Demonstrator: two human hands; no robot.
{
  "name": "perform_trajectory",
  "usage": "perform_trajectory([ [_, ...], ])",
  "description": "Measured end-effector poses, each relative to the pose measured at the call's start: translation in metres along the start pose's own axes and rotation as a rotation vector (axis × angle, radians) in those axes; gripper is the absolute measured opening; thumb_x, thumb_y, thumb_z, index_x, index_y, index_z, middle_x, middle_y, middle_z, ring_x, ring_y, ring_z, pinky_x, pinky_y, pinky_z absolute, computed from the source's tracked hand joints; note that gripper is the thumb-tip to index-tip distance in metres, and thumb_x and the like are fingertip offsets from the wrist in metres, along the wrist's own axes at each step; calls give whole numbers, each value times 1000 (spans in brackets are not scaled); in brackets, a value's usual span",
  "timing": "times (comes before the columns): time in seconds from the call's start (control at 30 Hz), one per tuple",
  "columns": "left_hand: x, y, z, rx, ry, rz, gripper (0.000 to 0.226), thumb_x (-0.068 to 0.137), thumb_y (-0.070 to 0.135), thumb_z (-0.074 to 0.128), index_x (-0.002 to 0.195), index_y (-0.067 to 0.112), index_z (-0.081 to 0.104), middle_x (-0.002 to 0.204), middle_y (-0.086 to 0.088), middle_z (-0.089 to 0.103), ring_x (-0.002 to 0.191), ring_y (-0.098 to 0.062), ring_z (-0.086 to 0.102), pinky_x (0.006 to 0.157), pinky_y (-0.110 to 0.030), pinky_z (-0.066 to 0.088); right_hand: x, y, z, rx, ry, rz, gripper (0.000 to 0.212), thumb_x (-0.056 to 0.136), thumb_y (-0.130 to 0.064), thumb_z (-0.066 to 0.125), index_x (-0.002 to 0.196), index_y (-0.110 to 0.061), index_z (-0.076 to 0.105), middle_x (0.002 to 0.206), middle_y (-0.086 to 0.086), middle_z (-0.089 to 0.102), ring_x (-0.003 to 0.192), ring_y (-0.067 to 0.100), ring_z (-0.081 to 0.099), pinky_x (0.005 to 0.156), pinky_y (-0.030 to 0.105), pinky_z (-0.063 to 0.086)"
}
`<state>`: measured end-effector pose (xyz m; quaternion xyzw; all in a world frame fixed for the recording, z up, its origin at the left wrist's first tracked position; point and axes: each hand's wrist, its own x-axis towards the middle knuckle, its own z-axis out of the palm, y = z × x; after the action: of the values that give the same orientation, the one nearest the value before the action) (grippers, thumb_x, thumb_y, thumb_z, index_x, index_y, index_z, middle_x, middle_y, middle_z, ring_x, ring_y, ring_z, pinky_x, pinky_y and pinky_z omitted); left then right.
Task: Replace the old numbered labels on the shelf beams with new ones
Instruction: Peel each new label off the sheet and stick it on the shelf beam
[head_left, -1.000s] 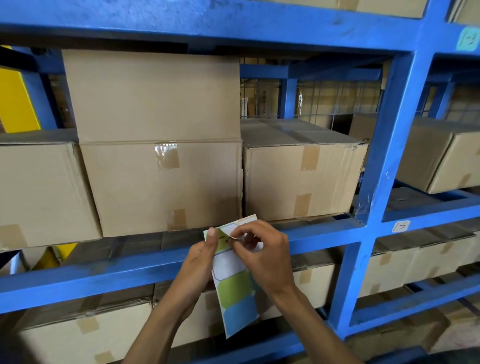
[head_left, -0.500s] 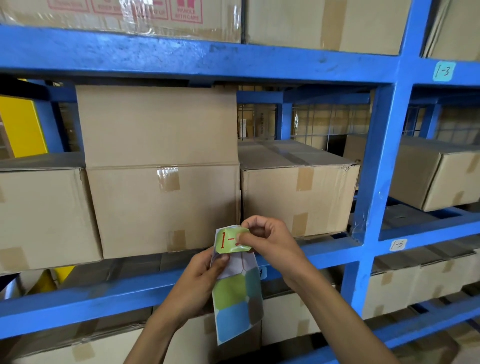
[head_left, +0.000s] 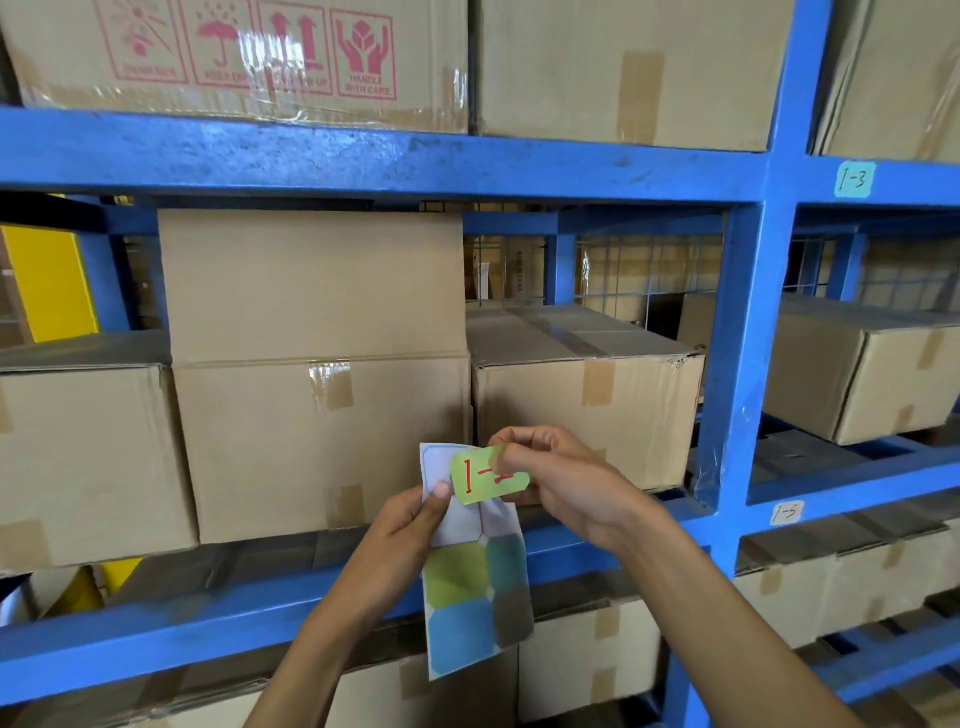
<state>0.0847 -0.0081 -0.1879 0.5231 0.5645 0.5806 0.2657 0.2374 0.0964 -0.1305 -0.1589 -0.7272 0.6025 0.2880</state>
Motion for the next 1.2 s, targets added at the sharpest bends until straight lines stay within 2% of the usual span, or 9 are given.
perform_trajectory([
  [0.13, 5, 7, 2, -32, 11, -34, 42, 98, 46, 42, 99, 22, 77, 94, 3, 80, 86, -12, 75, 65, -16, 55, 1, -10, -11, 9, 12, -42, 11, 82, -16, 67, 75, -24, 69, 85, -1, 71, 89, 12, 66, 79, 32, 49],
  [0.27, 19, 20, -5, -101, 118, -79, 39, 100, 42, 46, 102, 17, 76, 95, -9, 80, 87, -26, 76, 72, -35, 60, 2, -26, -23, 48, 112, -155, 6, 77, -21, 80, 80, -21, 75, 89, 6, 72, 89, 19, 62, 74, 30, 49],
  [0.4, 35, 42, -13, -141, 190, -43, 35, 99, 36, 51, 103, 11, 74, 97, -14, 79, 89, -34, 75, 82, -50, 59, 5, -53, -33, 67, 189, -291, 29, 63, -31, 84, 85, -15, 75, 89, 15, 74, 81, 25, 60, 66, 26, 50],
  [0.53, 49, 67, -17, -86, 250, 44, 32, 98, 35, 55, 96, 12, 76, 91, -11, 80, 85, -30, 76, 72, -44, 61, 17, -79, -42, 47, 305, -387, 21, 73, -13, 81, 90, -4, 72, 73, 10, 74, 71, 20, 63, 59, 23, 53],
  [0.63, 60, 89, -20, -85, 282, 88, 28, 97, 33, 58, 94, 11, 75, 83, -5, 80, 71, -22, 77, 51, -28, 57, 29, -102, -47, -36, 369, -430, 18, 78, -11, 79, 93, -3, 72, 84, 13, 77, 73, 17, 67, 57, 21, 54],
  [0.7, 66, 102, -22, -84, 296, 109, 25, 96, 31, 60, 90, 12, 75, 78, -5, 80, 66, -21, 76, 49, -27, 56, 39, -116, -48, -70, 406, -468, 19, 79, -11, 79, 94, -2, 71, 85, 15, 76, 68, 16, 66, 55, 21, 53],
  [0.8, 74, 120, -24, -79, 326, 153, 24, 96, 28, 61, 86, 10, 74, 74, -7, 79, 60, -21, 74, 48, -30, 57, 57, -135, -52, -95, 467, -537, 19, 80, -9, 78, 93, 1, 70, 79, 19, 73, 56, 13, 59, 48, 19, 49],
  [0.93, 83, 134, -26, -69, 346, 177, 24, 95, 28, 61, 87, 9, 73, 81, -13, 79, 67, -28, 74, 59, -41, 61, 82, -155, -59, -87, 535, -584, 17, 81, -7, 77, 91, 4, 68, 81, 26, 68, 62, 29, 50, 43, 22, 43],
  [1.2, 95, 142, -28, -78, 338, 189, 25, 96, 29, 60, 91, 9, 73, 84, -14, 79, 74, -33, 75, 69, -51, 61, 118, -172, -70, -173, 649, -641, 11, 77, -13, 82, 81, -9, 73, 71, 14, 72, 54, 6, 58, 53, 19, 44],
])
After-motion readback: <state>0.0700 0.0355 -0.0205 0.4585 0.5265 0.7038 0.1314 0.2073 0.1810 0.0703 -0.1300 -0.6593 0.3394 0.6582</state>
